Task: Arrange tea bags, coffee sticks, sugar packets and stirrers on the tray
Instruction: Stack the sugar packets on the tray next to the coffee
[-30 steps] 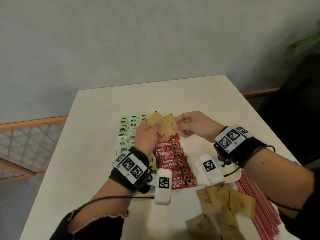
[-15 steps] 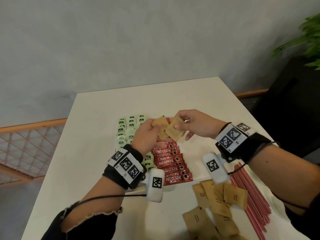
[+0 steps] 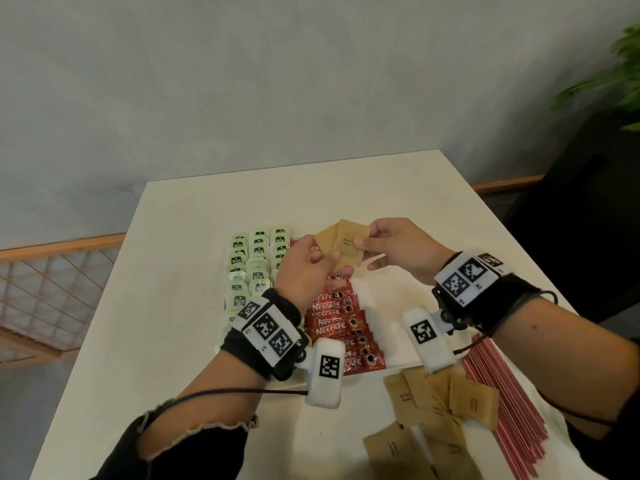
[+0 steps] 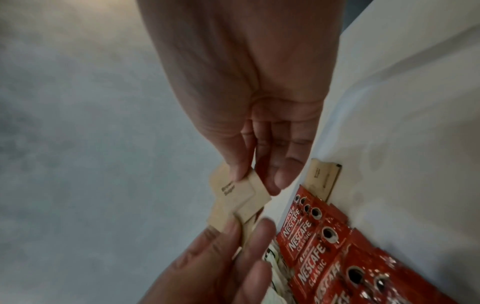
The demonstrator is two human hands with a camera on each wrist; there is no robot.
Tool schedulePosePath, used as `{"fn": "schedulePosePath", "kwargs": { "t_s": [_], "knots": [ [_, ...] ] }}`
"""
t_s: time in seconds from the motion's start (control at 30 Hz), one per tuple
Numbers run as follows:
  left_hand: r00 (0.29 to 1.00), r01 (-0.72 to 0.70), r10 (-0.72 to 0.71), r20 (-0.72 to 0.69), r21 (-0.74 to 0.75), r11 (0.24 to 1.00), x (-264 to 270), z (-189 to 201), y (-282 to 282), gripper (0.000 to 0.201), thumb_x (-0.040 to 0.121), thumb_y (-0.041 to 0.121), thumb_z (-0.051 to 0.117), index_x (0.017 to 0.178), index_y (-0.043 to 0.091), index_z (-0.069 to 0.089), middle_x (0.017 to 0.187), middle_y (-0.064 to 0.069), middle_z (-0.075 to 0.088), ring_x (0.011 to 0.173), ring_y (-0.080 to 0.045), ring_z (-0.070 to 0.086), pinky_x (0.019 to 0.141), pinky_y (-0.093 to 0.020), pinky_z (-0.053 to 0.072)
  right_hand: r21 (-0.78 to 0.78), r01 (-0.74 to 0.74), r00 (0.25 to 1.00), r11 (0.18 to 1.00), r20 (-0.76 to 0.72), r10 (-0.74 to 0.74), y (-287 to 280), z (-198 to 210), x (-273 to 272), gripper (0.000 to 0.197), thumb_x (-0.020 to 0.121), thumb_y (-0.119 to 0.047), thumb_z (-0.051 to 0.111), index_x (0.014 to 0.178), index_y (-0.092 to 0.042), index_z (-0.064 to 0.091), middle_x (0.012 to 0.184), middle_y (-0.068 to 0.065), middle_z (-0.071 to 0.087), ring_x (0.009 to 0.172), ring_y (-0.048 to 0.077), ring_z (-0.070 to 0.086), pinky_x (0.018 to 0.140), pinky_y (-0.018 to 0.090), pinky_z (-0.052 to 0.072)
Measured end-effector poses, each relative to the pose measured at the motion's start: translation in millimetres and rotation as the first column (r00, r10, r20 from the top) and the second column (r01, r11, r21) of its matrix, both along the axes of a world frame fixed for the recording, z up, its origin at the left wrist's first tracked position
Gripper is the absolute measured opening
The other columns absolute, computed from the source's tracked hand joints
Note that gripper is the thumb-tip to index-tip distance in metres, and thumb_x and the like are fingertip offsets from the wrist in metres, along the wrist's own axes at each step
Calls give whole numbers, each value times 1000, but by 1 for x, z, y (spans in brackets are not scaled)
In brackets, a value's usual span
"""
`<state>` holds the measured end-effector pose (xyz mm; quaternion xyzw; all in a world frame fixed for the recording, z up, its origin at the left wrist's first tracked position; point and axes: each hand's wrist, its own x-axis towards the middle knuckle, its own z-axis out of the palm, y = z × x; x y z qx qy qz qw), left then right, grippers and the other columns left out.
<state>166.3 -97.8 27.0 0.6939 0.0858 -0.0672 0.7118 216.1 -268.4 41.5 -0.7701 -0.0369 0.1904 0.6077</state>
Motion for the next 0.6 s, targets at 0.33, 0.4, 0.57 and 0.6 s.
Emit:
{"fn": "schedulePosePath", "kwargs": {
  "t_s": [0.33,0.4,0.57,0.6],
  "knots": [
    [990,-130,133,-49,60,990,17,-9,22,9,96,5,56,102,11,60,103,-11,71,71,-23,73,62,-36,59,-362,234,970,902,31,-239,-30,-36,54,17,90,-7,63,76,-9,53,99,18,68,69,30,67,64,39,59],
    [988,-143,146,-47,62,988,18,-7,25,9,95,6,58,99,13,62,100,-9,72,70,-21,72,62,-36,59,-489,221,969,844,12,-247,-33,-47,61,10,88,-11,66,82,-10,59,98,16,67,77,33,67,67,39,58],
    [988,-141,145,-49,75,987,20,-7,31,11,94,10,60,105,8,63,95,-9,74,68,-21,72,58,-32,59,-557,215,968,802,10,-252,-32,-64,77,11,88,-15,65,79,-12,61,89,13,65,73,26,63,66,35,56],
    [988,-143,147,-49,79,987,20,-8,32,11,94,10,60,105,8,63,94,-9,74,68,-21,72,58,-32,58,-549,213,968,808,4,-252,-31,-66,80,14,89,-15,63,76,-14,58,88,12,63,70,23,60,61,31,54]
  ]
}}
